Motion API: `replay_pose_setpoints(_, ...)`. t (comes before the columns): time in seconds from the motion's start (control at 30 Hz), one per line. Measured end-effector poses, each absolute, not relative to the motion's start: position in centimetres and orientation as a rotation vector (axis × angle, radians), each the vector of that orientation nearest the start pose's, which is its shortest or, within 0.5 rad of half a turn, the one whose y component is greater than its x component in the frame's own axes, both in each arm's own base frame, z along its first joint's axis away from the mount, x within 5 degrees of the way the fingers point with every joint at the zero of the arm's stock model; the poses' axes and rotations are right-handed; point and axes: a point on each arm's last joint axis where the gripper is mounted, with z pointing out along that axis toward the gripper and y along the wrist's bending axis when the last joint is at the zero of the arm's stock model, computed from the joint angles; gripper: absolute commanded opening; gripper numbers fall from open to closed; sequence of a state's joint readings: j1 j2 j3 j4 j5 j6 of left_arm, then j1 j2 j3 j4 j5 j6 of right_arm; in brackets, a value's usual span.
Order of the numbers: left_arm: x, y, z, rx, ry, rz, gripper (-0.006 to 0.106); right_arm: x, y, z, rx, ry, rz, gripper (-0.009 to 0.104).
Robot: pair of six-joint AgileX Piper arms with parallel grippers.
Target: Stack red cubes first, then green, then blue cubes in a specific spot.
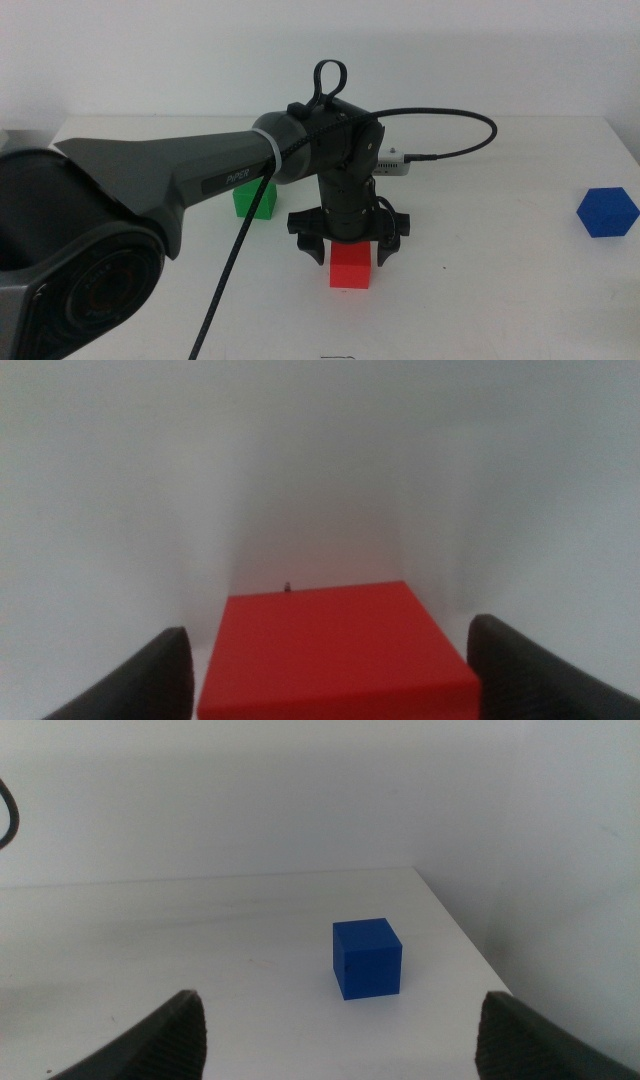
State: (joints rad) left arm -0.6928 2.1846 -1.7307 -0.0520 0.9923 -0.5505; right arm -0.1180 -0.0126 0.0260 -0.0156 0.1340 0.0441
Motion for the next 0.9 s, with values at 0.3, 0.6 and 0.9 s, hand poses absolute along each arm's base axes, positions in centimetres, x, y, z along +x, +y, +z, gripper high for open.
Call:
replay_pose_setpoints(0.3, 34.8, -29.4, 19.8, 0.184, 2.994, -0.233, 0.093, 5.6, -0.7, 19.3, 0.121, 1.627, -0.070, 0.076)
replay_pose_setpoints(0.6, 34.5, -29.2, 23.1, 0.192, 2.974, -0.254, 0.093, 5.6, -0.7, 19.3, 0.121, 1.627, -0.070, 0.076)
replay_pose_setpoints(0.9, 34.5, -29.2, 26.7, 0.209, 2.920, -0.290, 0.093, 5.6, -0.7, 19.3, 0.121, 1.627, -0.070, 0.076)
